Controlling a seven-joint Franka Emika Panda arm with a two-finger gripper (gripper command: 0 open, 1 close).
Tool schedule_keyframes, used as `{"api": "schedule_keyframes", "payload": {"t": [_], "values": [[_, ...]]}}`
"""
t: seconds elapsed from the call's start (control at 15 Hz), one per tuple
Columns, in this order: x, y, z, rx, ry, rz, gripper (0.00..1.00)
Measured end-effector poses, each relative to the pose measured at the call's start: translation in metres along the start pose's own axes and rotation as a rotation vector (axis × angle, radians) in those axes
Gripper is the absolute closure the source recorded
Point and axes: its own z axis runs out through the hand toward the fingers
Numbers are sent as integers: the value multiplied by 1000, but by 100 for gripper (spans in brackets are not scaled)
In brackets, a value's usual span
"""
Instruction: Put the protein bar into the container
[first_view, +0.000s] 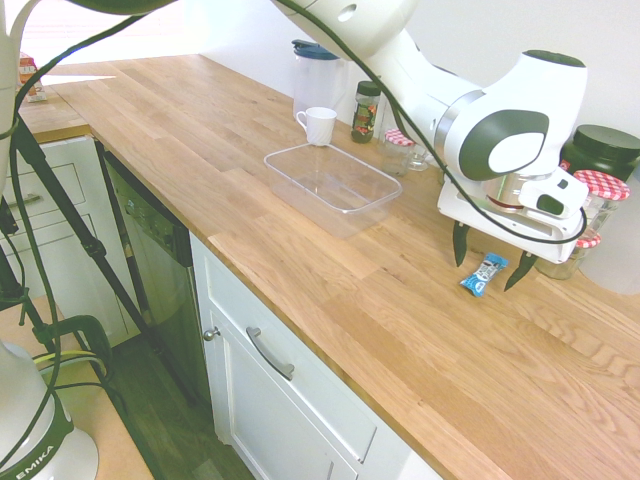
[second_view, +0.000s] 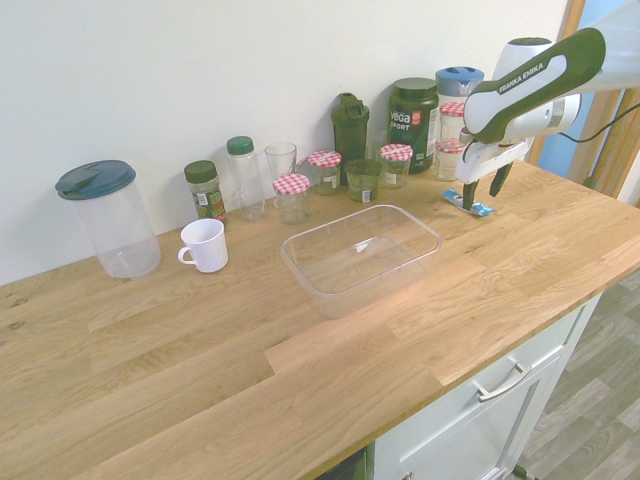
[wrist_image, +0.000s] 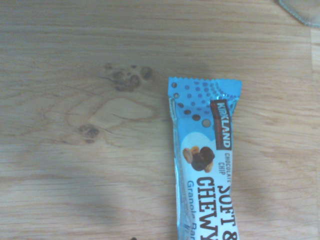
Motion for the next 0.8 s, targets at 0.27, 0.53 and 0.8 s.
{"api": "schedule_keyframes", "payload": {"t": [0.27,0.53,0.8], "values": [[2,0,1,1,-2,-14,100],[1,0,3,-1,-4,-20,100],[1,-1,7,-1,-2,-25,100]]}}
